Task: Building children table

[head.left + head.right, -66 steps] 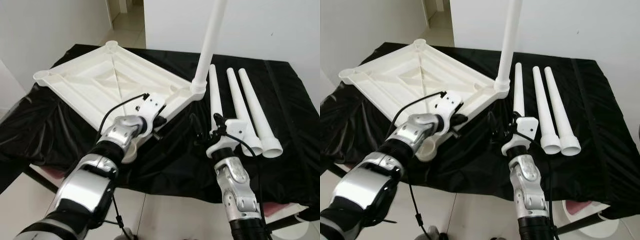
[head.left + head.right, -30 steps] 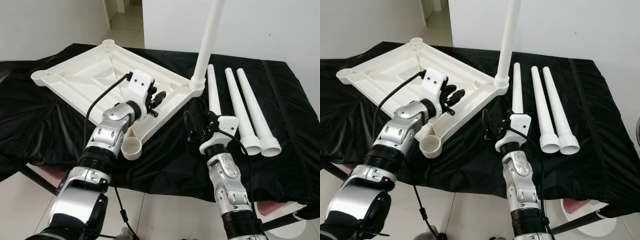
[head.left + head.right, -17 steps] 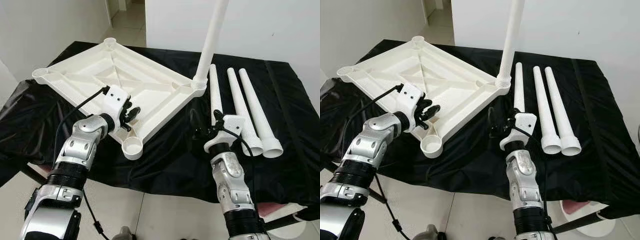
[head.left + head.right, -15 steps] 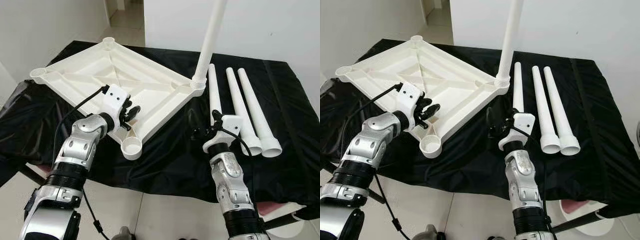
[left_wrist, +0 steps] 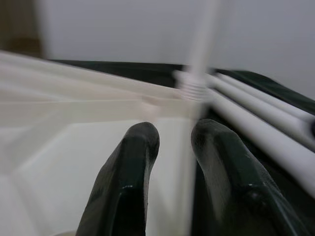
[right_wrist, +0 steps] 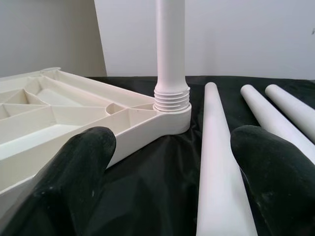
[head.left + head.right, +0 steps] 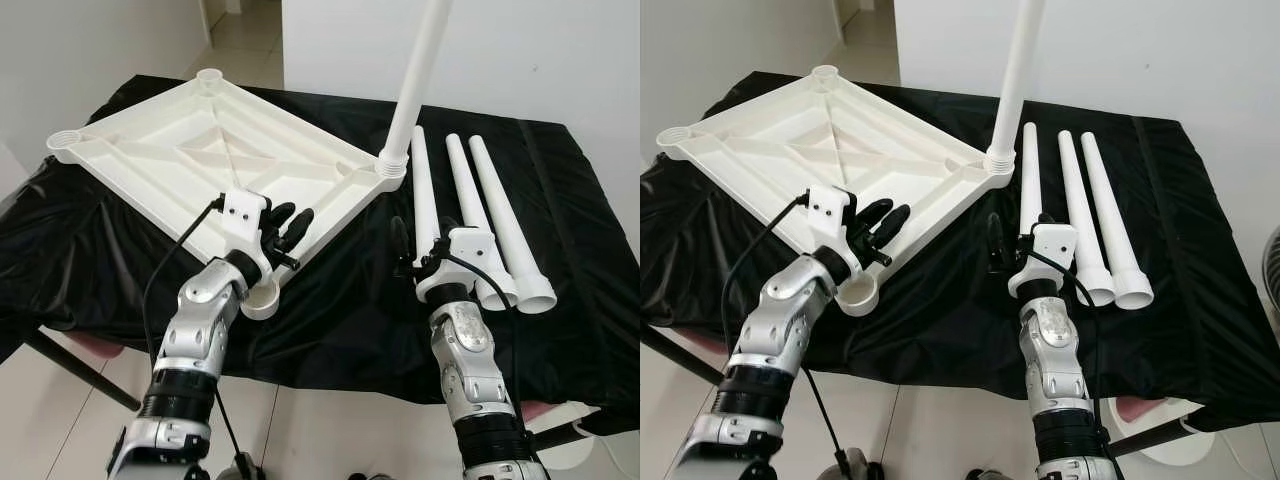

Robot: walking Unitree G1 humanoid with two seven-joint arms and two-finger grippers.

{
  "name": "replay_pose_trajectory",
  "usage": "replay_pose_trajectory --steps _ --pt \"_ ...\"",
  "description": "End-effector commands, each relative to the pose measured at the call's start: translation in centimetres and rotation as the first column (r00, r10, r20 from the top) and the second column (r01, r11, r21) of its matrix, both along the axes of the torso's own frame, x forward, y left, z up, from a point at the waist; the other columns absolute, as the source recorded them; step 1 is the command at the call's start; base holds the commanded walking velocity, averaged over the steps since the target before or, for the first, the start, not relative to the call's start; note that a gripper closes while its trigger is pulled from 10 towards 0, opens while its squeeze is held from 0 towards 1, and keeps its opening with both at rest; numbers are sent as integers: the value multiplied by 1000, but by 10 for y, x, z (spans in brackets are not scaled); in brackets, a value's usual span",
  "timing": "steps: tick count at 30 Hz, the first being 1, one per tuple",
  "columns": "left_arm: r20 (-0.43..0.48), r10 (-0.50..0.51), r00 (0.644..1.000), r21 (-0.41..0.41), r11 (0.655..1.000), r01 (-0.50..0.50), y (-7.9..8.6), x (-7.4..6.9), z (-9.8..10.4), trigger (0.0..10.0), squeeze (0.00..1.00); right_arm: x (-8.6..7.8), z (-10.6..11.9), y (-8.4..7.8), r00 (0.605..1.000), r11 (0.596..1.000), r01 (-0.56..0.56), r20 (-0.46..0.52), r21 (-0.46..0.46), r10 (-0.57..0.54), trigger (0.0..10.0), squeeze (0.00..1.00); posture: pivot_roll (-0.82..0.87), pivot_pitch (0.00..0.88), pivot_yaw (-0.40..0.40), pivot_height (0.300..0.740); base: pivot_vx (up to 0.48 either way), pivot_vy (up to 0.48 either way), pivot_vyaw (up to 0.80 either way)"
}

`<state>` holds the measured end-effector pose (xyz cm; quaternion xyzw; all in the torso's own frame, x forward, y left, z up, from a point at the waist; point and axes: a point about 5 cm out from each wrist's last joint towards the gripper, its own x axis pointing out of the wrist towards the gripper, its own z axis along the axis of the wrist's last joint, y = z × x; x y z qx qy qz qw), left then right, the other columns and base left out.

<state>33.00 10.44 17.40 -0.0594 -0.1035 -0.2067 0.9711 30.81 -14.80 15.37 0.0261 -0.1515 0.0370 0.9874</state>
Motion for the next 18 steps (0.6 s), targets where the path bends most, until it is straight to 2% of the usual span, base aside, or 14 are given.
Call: replay_pose_trajectory --steps 1,3,7,18 --pt "-7 71 997 -37 997 -72 8 0 -2 10000 0 0 -5 0 1000 1000 9 -10 -8 -9 10000 0 120 71 -32 740 0 0 0" --pt "-7 71 997 -37 997 -72 8 0 -2 10000 0 0 -5 0 1000 1000 9 -10 -8 -9 10000 0 120 71 -32 740 0 0 0" --pt "67 123 990 -6 992 -123 6 -3 2 10000 0 0 -7 0 1000 998 22 2 -53 -22 10000 0 121 69 -36 740 0 0 0" --pt "130 79 988 24 996 -83 -3 0 8 10000 0 1 -5 3 1000 999 9 10 -32 -9 10000 0 120 78 -23 740 0 0 0"
